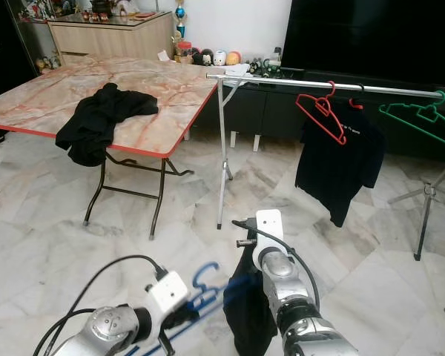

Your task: Hang hanger

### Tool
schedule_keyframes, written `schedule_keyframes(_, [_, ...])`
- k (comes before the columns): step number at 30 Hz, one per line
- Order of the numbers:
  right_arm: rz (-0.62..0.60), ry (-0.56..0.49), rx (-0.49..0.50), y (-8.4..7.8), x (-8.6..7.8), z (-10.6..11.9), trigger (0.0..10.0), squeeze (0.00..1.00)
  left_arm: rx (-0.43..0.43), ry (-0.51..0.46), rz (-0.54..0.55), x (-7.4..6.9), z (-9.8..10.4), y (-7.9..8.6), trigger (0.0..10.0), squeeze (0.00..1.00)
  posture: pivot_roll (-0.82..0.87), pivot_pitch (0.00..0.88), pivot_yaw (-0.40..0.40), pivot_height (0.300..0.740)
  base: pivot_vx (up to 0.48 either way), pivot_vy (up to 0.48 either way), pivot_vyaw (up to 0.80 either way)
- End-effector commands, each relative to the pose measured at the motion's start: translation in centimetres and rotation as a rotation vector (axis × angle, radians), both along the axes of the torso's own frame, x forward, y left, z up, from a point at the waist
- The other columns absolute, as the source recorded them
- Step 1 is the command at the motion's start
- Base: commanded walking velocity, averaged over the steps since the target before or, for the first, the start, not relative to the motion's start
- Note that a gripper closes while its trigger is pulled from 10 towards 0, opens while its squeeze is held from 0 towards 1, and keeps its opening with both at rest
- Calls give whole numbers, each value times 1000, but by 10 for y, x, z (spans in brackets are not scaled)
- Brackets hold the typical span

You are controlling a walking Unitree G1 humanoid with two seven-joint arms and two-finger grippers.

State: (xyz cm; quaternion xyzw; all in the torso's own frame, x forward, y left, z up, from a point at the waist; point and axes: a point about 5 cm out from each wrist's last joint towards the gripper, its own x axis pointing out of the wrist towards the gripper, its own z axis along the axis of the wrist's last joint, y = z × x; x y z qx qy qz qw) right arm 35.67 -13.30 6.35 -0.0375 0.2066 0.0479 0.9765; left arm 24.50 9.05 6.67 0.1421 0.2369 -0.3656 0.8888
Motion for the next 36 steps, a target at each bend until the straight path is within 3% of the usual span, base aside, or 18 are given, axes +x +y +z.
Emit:
schedule_keyframes(1, [11, -48, 12, 6, 7, 12, 10000, 0, -7, -12, 33, 2, 1, 3, 10000, 0, 180, 0, -62, 740, 0, 0, 0])
schedule_keyframes(4, [17, -43, 19, 7, 7, 11, 10000, 0, -7, -13, 40, 2, 0, 4, 10000, 0, 234, 0, -95, 740, 0, 0, 0])
schedule_keyframes(8, [22, -52, 120, 7, 7, 12, 10000, 0, 30, -42, 46, 5, 1, 4, 10000, 0, 461, 0, -253, 740, 0, 0, 0])
schedule_keyframes(9, [22, -59, 173, 4, 8, 14, 10000, 0, 54, -72, 62, 7, 2, 3, 10000, 0, 546, 0, -337, 740, 0, 0, 0])
schedule_keyframes(10, [22, -59, 173, 4, 8, 14, 10000, 0, 54, -72, 62, 7, 2, 3, 10000, 0, 546, 0, -337, 740, 0, 0, 0])
schedule_keyframes(11, [27, -57, 176, 1, 8, 15, 10000, 0, 57, -91, 68, 9, 3, 2, 10000, 0, 617, 0, -395, 740, 0, 0, 0])
schedule_keyframes(14, [47, -50, 155, -3, 9, 16, 10000, 0, 53, -113, 50, 11, 8, -4, 10000, 0, 641, 0, -400, 740, 0, 0, 0])
schedule_keyframes(16, [60, -35, 108, -7, 10, 17, 10000, 0, 11, -107, -22, 3, 14, -17, 10000, 0, 678, 0, -400, 740, 0, 0, 0])
schedule_keyframes(18, [43, -46, 96, -11, 15, 24, 10000, 0, 4, -83, -165, -14, 13, -31, 10000, 0, 716, 0, -400, 740, 0, 0, 0])
schedule_keyframes(20, [36, -49, 104, -11, 17, 27, 10000, 0, 26, -66, -196, -19, 10, -33, 10000, 0, 712, 0, -400, 740, 0, 0, 0])
schedule_keyframes(23, [23, -52, 118, -11, 17, 27, 10000, 0, 49, -60, -203, -21, 7, -33, 10000, 0, 713, 0, -400, 740, 0, 0, 0])
schedule_keyframes(26, [11, -39, 139, -10, 14, 22, 10000, 0, 112, -66, -156, -13, 3, -26, 10000, 0, 698, 0, -400, 740, 0, 0, 0])
schedule_keyframes(30, [4, -33, 152, -8, 12, 18, 10000, 0, 111, -78, -130, -10, 8, -21, 10000, 0, 653, 0, -398, 740, 0, 0, 0])
schedule_keyframes(33, [2, -33, 152, -6, 12, 18, 10000, 0, 101, -84, -120, -9, 12, -17, 10000, 0, 573, 0, -335, 740, 0, 0, 0])
schedule_keyframes(35, [-34, -16, 106, -9, 10, 14, 10000, 0, 54, -97, -102, -4, 21, -14, 10000, 0, 474, 0, -237, 740, 0, 0, 0])
schedule_keyframes(36, [-34, -16, 106, -9, 10, 14, 10000, 0, 54, -97, -102, -4, 21, -14, 10000, 0, 474, 0, -237, 740, 0, 0, 0])
